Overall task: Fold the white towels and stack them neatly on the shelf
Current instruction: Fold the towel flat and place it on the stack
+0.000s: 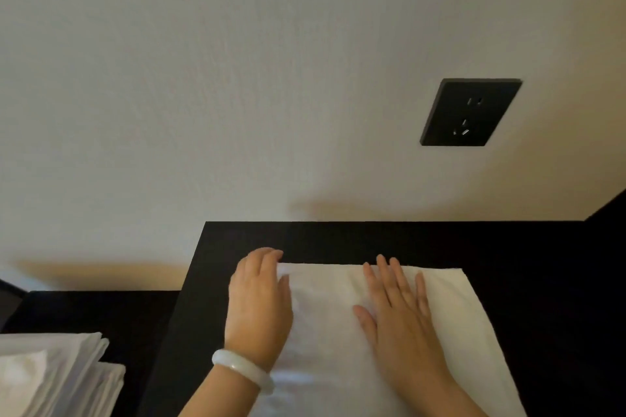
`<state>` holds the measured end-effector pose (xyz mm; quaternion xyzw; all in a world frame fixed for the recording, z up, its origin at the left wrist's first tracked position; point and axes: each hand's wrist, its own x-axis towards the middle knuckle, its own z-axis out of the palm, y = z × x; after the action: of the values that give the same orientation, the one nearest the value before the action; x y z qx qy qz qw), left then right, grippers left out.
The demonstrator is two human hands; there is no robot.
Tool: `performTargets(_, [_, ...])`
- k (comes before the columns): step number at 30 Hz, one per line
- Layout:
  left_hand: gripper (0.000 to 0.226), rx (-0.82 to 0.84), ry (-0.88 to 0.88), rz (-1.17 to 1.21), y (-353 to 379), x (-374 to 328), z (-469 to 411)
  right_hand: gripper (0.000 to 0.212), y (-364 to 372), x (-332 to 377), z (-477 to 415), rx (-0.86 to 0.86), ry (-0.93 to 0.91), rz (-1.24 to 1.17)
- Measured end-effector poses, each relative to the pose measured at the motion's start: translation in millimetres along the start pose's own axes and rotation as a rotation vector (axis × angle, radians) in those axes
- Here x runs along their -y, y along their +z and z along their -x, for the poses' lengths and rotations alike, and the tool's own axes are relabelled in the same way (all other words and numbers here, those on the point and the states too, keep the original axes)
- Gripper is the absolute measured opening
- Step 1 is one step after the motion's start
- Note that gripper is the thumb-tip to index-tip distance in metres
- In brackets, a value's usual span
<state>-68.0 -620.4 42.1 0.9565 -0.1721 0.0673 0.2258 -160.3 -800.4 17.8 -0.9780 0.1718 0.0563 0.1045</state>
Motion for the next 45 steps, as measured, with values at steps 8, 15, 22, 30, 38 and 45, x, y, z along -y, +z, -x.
performTargets(8, [0.065,0.291,0.143,-0.364,32.8,32.0,30.8,0.072,-16.8,-105.2,2.6,-0.122,0.254,0.155])
performTargets(15, [0.064,0.356,0.198,-0.315,26.1,2.3,72.3,0.066,5.9,-48.3,51.2,-0.026,-0.07,0.123])
performTargets(22, [0.082,0.335,-0.049,-0.373,-24.7,54.3,91.1,0.09,-11.0,-76.6,84.0,-0.125,0.222,0.138])
performTargets(30, [0.065,0.491,0.087,-0.236,-15.8,9.1,165.1,0.066,11.8,-23.1,150.6,0.054,-0.005,-0.013])
performTargets(38, [0.07,0.456,0.318,-0.209,-52.8,48.2,193.2,0.075,-1.6,-84.0,194.5,0.073,-0.041,-0.069])
performTargets(45, [0.063,0.653,0.529,-0.007,-69.8,53.8,216.3,0.058,-14.2,-90.4,224.1,0.199,-0.281,-0.156])
